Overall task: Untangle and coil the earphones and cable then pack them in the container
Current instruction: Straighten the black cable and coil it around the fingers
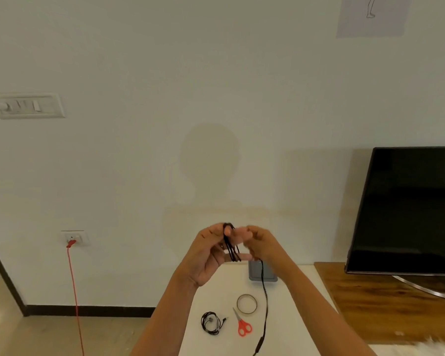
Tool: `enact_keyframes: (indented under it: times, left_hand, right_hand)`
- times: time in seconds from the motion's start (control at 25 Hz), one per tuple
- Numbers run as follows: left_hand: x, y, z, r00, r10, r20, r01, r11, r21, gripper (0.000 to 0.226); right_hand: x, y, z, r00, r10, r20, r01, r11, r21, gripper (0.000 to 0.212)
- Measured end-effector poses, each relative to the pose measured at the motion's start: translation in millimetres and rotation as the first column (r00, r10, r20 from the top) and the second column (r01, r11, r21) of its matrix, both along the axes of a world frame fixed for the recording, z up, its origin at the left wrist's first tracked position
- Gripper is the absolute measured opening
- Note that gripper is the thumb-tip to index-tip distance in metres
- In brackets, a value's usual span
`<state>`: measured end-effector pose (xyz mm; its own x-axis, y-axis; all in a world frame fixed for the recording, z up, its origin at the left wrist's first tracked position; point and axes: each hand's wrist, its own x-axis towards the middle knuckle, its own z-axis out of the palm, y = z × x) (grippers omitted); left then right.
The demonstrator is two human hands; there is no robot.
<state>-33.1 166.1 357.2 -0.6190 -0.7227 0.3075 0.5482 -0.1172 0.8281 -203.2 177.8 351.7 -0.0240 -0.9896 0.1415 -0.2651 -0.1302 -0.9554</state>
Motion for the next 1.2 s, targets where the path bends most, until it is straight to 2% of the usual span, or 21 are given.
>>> enact_keyframes:
  times: [0.08, 0.16, 0.2, 0.28, 0.36, 0.48, 0.52, 0.6, 0.72, 0.8, 0.88, 0.96, 1.04, 1.12, 1.2]
  left_hand:
    - [1, -6, 8, 0.988, 0.127, -0.09, -0.122, 0.991, 0.062, 0.022]
    - [3, -13, 8, 0.962, 0.263, -0.07, -0.255, 0.961, 0.104, 0.022]
    - [3, -16, 5, 0.946, 0.324, -0.012, -0.322, 0.943, 0.088, 0.021]
    - [3, -18, -4, 0.892, 0.414, 0.182, -0.412, 0.91, -0.048, 0.021]
    - [3, -15, -13, 0.827, 0.436, 0.354, -0.377, 0.898, -0.226, 0.024]
    - [-1, -6, -19, 0.773, 0.415, 0.48, -0.236, 0.89, -0.389, 0.033]
    - [-2, -4, -20, 0.741, 0.428, 0.517, -0.213, 0.88, -0.424, 0.035]
    - [-1, -2, -24, 0.692, 0.422, 0.586, -0.171, 0.884, -0.436, 0.033]
    - [5, 0, -25, 0.751, 0.222, 0.622, -0.079, 0.965, -0.249, 0.031]
    - [10, 0, -24, 0.829, 0.074, 0.554, -0.037, 0.996, -0.077, 0.031]
    - [11, -2, -20, 0.917, 0.002, 0.399, -0.019, 0.999, 0.038, 0.025]
    - [10, -3, -17, 0.974, -0.009, 0.224, -0.013, 0.995, 0.098, 0.02]
    - [6, -6, -16, 0.997, 0.023, 0.073, -0.034, 0.988, 0.152, 0.023]
    - [2, -10, -16, 0.995, 0.102, -0.008, -0.098, 0.975, 0.198, 0.024]
    - [1, -16, -20, 0.979, 0.202, 0.002, -0.197, 0.956, 0.217, 0.021]
  right_hand:
    - [11, 17, -27, 0.997, 0.048, 0.062, -0.053, 0.995, 0.088, 0.023]
    - [22, 36, -43, 0.992, 0.097, 0.077, -0.107, 0.984, 0.14, 0.029]
    - [27, 44, -44, 0.989, 0.126, 0.071, -0.136, 0.978, 0.16, 0.028]
    - [30, 54, -31, 0.987, 0.16, 0.027, -0.162, 0.97, 0.179, 0.024]
    - [25, 55, -7, 0.98, 0.164, -0.11, -0.147, 0.978, 0.15, 0.018]
    - [13, 47, 22, 0.89, 0.156, -0.428, -0.113, 0.986, 0.125, 0.018]
    - [10, 43, 27, 0.866, 0.143, -0.48, -0.098, 0.988, 0.119, 0.015]
    - [6, 35, 30, 0.869, 0.1, -0.484, -0.071, 0.994, 0.077, 0.006]
    - [-5, 18, 31, 0.916, 0.026, -0.401, -0.038, 0.999, -0.022, 0.016]
    - [-14, 8, 26, 0.958, 0.012, -0.285, -0.025, 0.999, -0.04, 0.023]
    - [-15, 5, 6, 0.995, 0.058, -0.087, -0.058, 0.998, -0.006, 0.019]
    - [-8, 10, -26, 0.988, 0.101, 0.115, -0.105, 0.994, 0.032, 0.009]
    - [4, 21, -55, 0.962, 0.121, 0.245, -0.141, 0.988, 0.067, 0.018]
    - [15, 34, -72, 0.95, 0.137, 0.282, -0.171, 0.98, 0.102, 0.029]
    - [24, 45, -76, 0.967, 0.132, 0.218, -0.17, 0.972, 0.163, 0.037]
